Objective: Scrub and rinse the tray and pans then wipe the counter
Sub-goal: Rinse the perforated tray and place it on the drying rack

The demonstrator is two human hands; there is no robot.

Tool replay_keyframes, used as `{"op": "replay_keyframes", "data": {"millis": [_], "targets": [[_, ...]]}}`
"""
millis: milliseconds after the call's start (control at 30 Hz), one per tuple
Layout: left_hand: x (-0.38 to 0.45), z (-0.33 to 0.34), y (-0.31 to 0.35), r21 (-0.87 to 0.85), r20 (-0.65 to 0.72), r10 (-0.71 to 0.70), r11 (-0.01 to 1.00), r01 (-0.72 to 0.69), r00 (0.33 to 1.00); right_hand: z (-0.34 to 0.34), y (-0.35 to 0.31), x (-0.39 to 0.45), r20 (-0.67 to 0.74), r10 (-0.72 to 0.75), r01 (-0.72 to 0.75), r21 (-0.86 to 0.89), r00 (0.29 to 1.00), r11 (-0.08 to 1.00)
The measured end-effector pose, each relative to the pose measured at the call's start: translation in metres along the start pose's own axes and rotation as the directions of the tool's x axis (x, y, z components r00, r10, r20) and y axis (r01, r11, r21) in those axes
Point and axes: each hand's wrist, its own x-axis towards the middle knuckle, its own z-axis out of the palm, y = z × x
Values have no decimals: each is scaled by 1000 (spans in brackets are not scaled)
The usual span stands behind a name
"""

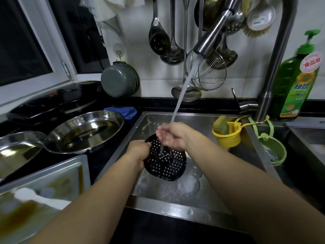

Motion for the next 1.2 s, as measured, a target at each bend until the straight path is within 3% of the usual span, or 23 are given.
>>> {"op": "replay_keyframes", "data": {"millis": [67, 100, 167, 200, 233, 333, 367, 533, 633, 667, 700, 733, 767, 800, 867, 900, 967, 1033, 1100, 1200], "targets": [[2, -4, 1, -11, -2, -23, 1000, 23, 1000, -10, 1, 3, -10, -96, 95, -82, 995, 992], [2, -6, 3, -17, 2, -38, 999, 38, 999, -18, 3, 2, -35, -151, 136, -271, 988, 953], [2, -8, 7, -37, 18, -39, 999, 39, 999, -36, 7, -5, -121, -325, 138, -730, 938, 670], [3, -8, 8, -61, 30, -40, 997, 41, 999, -46, 9, -8, -131, -387, 98, -849, 913, 519], [3, -7, 8, -90, 33, -38, 995, 41, 999, -57, 10, -12, -135, -372, 66, -875, 918, 480], [2, 2, 4, -185, 65, -20, 982, 32, 998, -84, 12, -23, -96, -56, -18, -636, 994, 771], [2, 6, 2, -215, 78, -26, 976, 42, 997, -87, 12, -27, -94, -29, -31, -574, 995, 819], [2, 20, -7, -192, 109, -101, 974, 120, 989, -82, 16, -25, -296, -156, 37, -372, 943, 928], [-1, 23, -18, -103, 156, -148, 981, 165, 977, -88, 22, -28, -293, 89, -187, -327, 952, 926], [-2, 23, -19, -82, 147, -154, 983, 167, 977, -90, 22, -32, -268, 222, -325, -442, 937, 836], [-2, 25, -20, -58, 138, -156, 985, 166, 978, -97, 19, -37, -280, 318, -424, -618, 906, 662], [-2, 23, -20, -31, 108, -150, 988, 154, 983, -101, 12, -40, -332, 309, -446, -765, 891, 465], [-1, 22, -19, -11, 68, -140, 990, 141, 988, -105, 5, -40, -368, 136, -392, -874, 920, 287], [4, 21, -19, -1, 39, -127, 992, 127, 991, -111, -5, -38, -329, -132, -315, -941, 935, 121], [14, 22, -18, 38, -6, -88, 995, 88, 996, -125, -30, -37, -141, -550, -292, -936, 823, -198], [22, 24, -14, 101, -26, -49, 994, 51, 998, -130, -42, -36, -30, -619, -313, -881, 785, -355], [30, 27, -5, 284, -69, 53, 958, -31, 996, -142, -60, -31, 134, -593, -330, -725, 794, -605], [37, 29, 4, 479, -102, 131, 875, -67, 986, -152, -74, -25, 208, -549, -324, -622, 810, -713], [41, 28, 9, 660, -76, 201, 745, -102, 977, -159, -85, -24, 207, -546, -343, -587, 812, -733], [44, 23, 11, 784, -16, 219, 609, -124, 976, -175, -97, -26, 76, -544, -470, -412, 836, -781]]}}
